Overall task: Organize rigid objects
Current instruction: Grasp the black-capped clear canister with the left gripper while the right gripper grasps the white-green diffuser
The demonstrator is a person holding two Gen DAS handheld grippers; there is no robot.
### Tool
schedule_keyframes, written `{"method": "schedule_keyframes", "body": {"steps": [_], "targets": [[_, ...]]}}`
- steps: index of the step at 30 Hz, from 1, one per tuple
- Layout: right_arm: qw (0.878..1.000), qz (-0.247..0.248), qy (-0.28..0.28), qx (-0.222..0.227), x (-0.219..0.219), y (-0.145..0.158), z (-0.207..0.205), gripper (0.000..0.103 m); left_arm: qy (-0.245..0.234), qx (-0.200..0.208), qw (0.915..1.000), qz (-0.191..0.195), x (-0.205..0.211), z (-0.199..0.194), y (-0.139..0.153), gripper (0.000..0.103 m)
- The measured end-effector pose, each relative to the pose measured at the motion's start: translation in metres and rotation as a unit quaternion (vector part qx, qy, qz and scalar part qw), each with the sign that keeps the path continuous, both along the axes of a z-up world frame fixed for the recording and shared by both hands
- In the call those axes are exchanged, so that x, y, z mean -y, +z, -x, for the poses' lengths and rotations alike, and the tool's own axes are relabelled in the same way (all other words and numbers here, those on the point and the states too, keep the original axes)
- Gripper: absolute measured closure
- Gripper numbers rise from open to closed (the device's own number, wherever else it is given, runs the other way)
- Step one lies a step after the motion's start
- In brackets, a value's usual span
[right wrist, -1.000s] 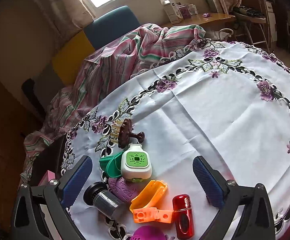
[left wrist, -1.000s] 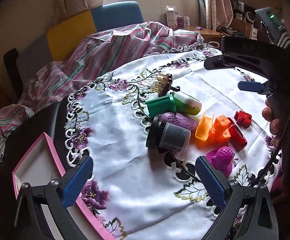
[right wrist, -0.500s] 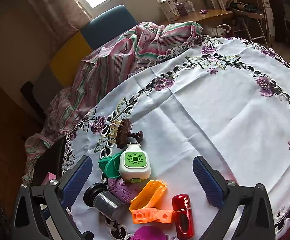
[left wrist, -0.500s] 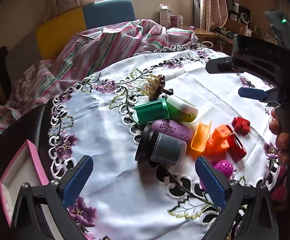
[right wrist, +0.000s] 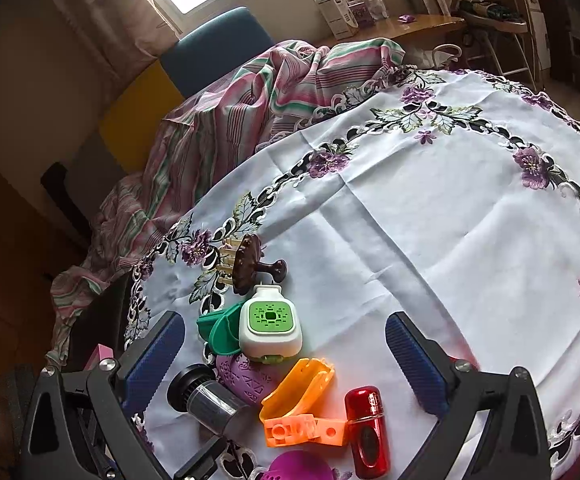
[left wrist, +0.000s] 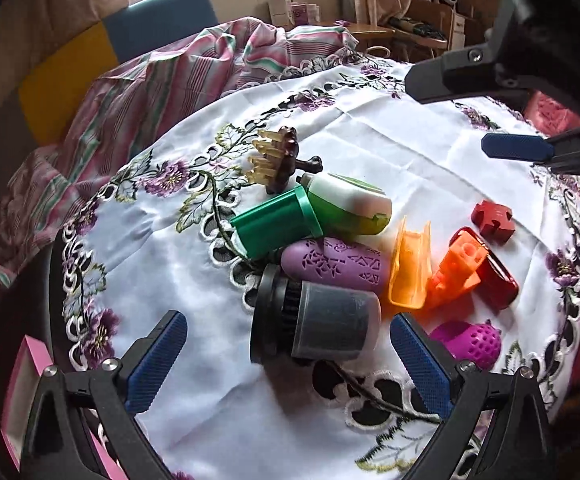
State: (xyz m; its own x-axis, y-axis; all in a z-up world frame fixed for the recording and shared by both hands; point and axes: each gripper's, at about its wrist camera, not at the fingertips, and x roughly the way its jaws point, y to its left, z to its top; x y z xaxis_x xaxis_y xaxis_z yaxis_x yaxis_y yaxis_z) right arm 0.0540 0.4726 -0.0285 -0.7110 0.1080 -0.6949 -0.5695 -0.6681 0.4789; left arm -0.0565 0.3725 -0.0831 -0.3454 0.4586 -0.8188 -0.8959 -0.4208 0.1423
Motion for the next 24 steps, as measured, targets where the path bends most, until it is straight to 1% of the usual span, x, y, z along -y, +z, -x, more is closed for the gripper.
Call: {"method": "schedule_keyframes", "body": {"steps": [2, 3, 4, 5, 8, 10, 12, 14, 17, 21, 22, 24], "targets": [[1.000, 0.000, 0.000, 0.001, 0.000, 0.000, 0.000, 0.000, -0.005, -0.001, 0.9999, 0.010, -0.009, 0.003, -0.006, 0.003], [1.000, 0.000, 0.000, 0.001, 0.000, 0.000, 0.000, 0.000, -0.009, 0.008, 0.9998, 0.013, -0.012, 0.004, -0.010, 0.016], [1.000, 0.001, 0.000, 0.002, 0.000, 0.000, 0.000, 0.000, -0.015, 0.021, 0.9996, 0.014, -0.014, 0.005, -0.012, 0.035], [1.000, 0.001, -0.001, 0.003, -0.001, -0.001, 0.000, 0.000, -0.018, 0.042, 0.9988, 0.020, -0.016, 0.006, -0.017, 0.036], [1.000, -0.001, -0.002, 0.006, -0.001, -0.001, 0.000, 0.001, 0.002, 0.058, 0.9983, -0.005, -0.005, 0.006, -0.017, 0.037], [1.000, -0.004, -0.003, 0.008, -0.001, -0.001, 0.000, 0.005, 0.021, 0.069, 0.9972, -0.022, 0.007, 0.006, -0.013, 0.037], [1.000, -0.001, -0.001, 0.014, -0.001, -0.003, 0.001, 0.006, 0.042, 0.081, 0.9950, -0.040, 0.021, 0.004, -0.005, 0.037], [1.000, -0.002, 0.005, 0.019, 0.001, -0.004, 0.004, 0.006, 0.059, 0.072, 0.9941, -0.056, 0.037, -0.002, 0.005, 0.037], [0.999, -0.011, 0.019, 0.029, 0.008, -0.005, 0.009, 0.007, 0.080, 0.076, 0.9912, -0.073, 0.058, -0.007, 0.016, 0.037], [0.998, -0.020, 0.036, 0.042, 0.014, -0.008, 0.014, 0.011, 0.105, 0.084, 0.9869, -0.090, 0.088, -0.013, 0.024, 0.037], [0.998, -0.015, 0.038, 0.044, 0.014, -0.009, 0.015, 0.012, 0.110, 0.088, 0.9855, -0.095, 0.095, -0.013, 0.025, 0.037], [0.998, -0.004, 0.036, 0.046, 0.012, -0.013, 0.014, 0.017, 0.121, 0.092, 0.9830, -0.103, 0.109, -0.016, 0.029, 0.037]]}}
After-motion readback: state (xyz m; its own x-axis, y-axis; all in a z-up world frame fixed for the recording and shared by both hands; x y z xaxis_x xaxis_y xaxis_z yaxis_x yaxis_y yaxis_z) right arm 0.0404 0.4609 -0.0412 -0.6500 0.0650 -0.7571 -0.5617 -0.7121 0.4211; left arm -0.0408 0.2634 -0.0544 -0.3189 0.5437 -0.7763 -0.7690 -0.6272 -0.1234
